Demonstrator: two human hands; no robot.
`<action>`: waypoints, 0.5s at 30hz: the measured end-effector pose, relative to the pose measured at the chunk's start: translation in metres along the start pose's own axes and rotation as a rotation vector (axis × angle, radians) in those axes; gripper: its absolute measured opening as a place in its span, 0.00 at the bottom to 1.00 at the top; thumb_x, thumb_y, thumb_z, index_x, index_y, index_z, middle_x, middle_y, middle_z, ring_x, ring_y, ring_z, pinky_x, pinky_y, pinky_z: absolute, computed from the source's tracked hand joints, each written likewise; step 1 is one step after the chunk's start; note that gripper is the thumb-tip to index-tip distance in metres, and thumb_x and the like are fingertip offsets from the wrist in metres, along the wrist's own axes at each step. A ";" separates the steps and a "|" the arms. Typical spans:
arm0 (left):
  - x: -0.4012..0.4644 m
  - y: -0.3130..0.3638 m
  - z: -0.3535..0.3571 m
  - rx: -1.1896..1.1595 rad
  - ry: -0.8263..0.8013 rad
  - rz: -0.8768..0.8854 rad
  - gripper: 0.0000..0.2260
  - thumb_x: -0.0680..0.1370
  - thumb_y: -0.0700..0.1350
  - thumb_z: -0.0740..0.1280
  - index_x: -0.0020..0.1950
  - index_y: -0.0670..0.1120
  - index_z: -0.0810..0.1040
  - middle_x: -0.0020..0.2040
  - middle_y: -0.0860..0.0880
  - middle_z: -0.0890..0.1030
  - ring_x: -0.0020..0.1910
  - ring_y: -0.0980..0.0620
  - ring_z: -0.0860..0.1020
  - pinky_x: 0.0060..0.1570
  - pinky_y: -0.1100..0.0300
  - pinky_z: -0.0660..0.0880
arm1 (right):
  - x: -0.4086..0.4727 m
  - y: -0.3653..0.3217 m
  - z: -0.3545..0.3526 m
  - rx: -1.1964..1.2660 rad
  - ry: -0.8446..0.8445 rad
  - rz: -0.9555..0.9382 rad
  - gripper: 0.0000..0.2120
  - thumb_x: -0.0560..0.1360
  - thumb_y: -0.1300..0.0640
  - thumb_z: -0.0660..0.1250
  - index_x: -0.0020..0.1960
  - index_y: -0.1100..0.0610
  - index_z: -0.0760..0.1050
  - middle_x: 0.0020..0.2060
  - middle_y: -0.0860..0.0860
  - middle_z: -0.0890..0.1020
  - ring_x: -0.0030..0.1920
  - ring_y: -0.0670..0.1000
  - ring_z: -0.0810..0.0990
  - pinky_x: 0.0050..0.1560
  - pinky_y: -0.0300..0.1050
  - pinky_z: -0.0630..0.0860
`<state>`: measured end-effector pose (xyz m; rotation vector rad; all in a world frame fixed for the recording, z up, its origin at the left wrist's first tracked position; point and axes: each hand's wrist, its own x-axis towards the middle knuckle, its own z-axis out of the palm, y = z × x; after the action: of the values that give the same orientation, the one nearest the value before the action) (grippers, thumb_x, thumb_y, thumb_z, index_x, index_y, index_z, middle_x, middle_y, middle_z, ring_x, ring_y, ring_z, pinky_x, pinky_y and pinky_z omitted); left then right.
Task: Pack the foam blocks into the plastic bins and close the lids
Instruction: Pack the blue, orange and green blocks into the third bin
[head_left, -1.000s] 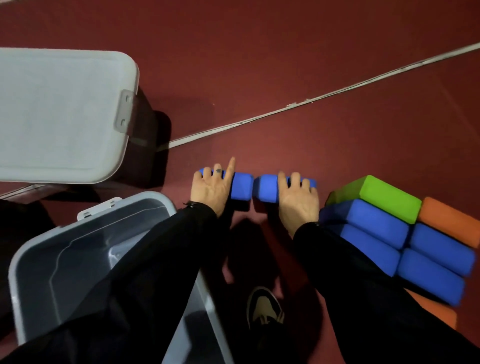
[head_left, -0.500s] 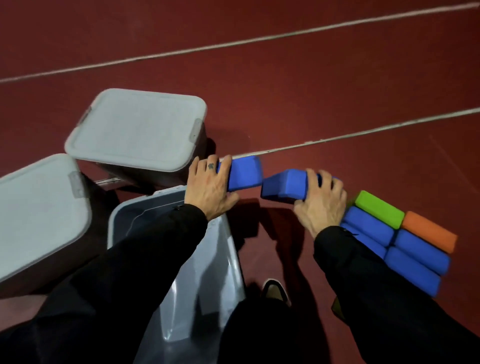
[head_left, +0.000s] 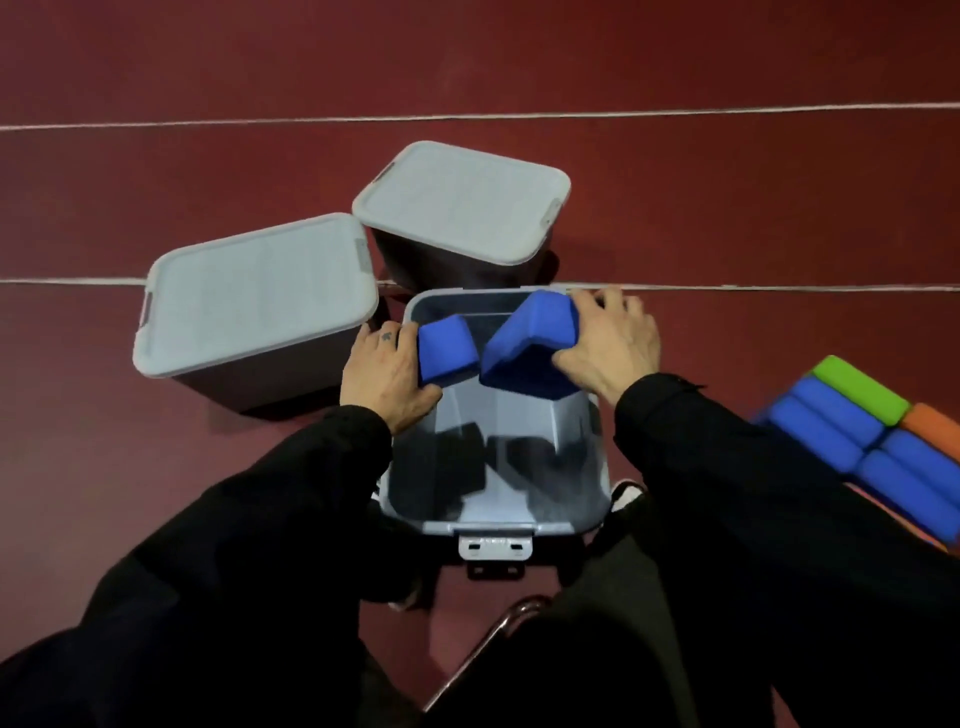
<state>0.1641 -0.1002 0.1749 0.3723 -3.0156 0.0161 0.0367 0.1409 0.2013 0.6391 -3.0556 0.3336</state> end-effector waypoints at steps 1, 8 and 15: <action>-0.014 -0.007 0.011 0.008 -0.011 0.027 0.32 0.66 0.58 0.68 0.65 0.42 0.71 0.56 0.39 0.78 0.57 0.38 0.76 0.72 0.43 0.63 | -0.011 -0.009 0.015 -0.017 -0.042 -0.002 0.33 0.64 0.50 0.70 0.69 0.49 0.69 0.62 0.55 0.73 0.59 0.62 0.72 0.54 0.53 0.70; -0.064 0.012 0.085 0.017 -0.206 0.308 0.31 0.63 0.58 0.66 0.63 0.44 0.73 0.55 0.43 0.77 0.50 0.39 0.76 0.53 0.47 0.70 | -0.075 -0.009 0.109 -0.139 -0.260 0.034 0.32 0.65 0.52 0.69 0.69 0.49 0.70 0.60 0.54 0.73 0.59 0.60 0.72 0.54 0.52 0.69; -0.060 0.014 0.154 0.040 -0.533 0.233 0.34 0.67 0.55 0.69 0.71 0.47 0.66 0.65 0.44 0.73 0.64 0.41 0.74 0.71 0.44 0.63 | -0.093 0.008 0.158 -0.229 -0.391 -0.185 0.38 0.64 0.47 0.73 0.73 0.47 0.67 0.64 0.49 0.78 0.60 0.57 0.76 0.56 0.54 0.70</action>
<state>0.2033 -0.0757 0.0152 0.0205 -3.5726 -0.0059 0.1255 0.1526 0.0407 1.0739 -3.2769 -0.1636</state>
